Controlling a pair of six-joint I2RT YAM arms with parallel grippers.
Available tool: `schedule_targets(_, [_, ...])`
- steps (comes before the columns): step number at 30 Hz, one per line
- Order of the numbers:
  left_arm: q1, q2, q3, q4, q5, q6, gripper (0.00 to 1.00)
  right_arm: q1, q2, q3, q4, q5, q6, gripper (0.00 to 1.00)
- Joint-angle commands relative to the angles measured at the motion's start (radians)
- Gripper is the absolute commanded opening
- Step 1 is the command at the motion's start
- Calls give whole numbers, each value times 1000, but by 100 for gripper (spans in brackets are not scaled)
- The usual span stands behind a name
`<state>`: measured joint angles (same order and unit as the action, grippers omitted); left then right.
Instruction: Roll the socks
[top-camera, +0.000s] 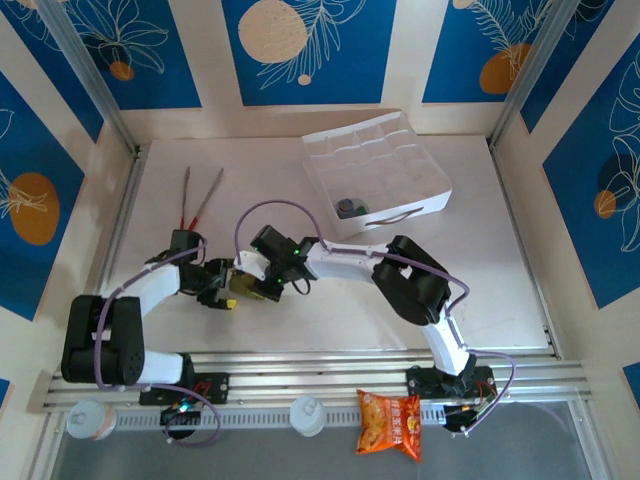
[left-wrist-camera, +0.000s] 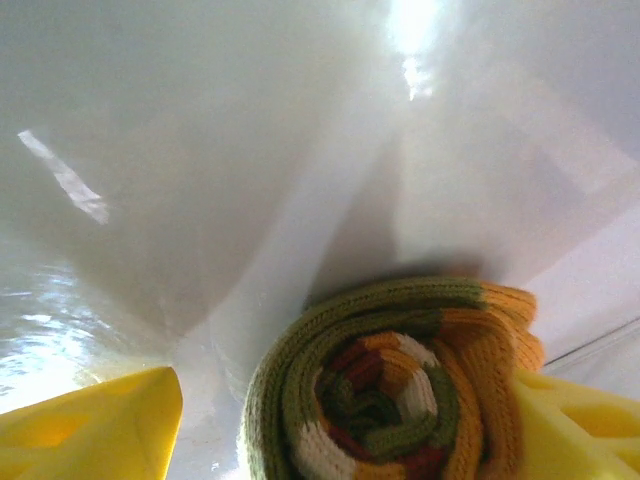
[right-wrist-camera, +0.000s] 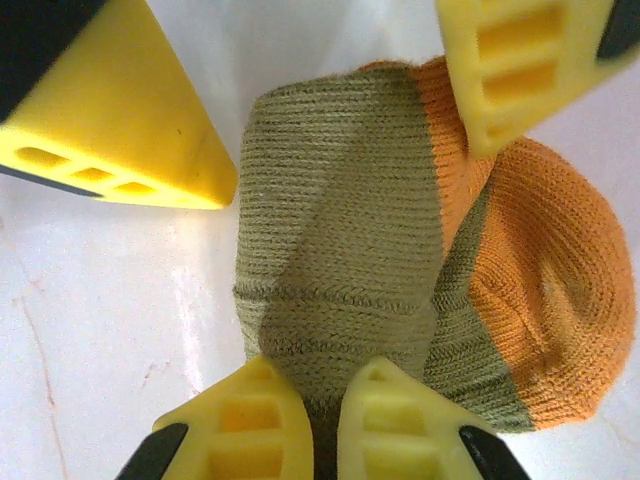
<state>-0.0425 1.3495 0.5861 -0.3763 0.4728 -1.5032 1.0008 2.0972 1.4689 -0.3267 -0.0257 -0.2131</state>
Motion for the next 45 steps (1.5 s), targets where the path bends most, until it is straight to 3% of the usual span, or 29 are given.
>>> schedule_targets(1, [15,-77,40,-90,-51,-1,78,-24,129,-6,-250,-67,67,0])
schedule_targets(8, [-15,-201,35,-211,-42,71,76,-81,218,119,-373,-184,121,0])
schedule_targets(14, [-89,-225,-65,-66,-6,35,69,-121,306,229,-462,-296,167,0])
schedule_targets(22, [-132,-32,-40,92,-4,90,72,-175,366,308,-501,-416,237,0])
schedule_targets(27, [-141,85,-43,14,-44,137,54,-200,367,332,-506,-447,255,0])
schedule_targets(29, [-140,132,-21,-60,-76,165,51,-198,346,324,-494,-435,233,5])
schedule_targets(32, [-142,192,41,-172,-136,223,49,-184,258,253,-410,-390,192,30])
schedule_targets(35, [-142,222,59,-189,-146,226,46,-176,126,138,-282,-324,151,44])
schedule_targets(42, [-142,276,140,-272,-167,257,46,-130,-265,-277,221,-63,-8,54])
schedule_targets(45, [-142,305,179,-321,-174,267,46,-88,-296,-308,231,62,-115,58])
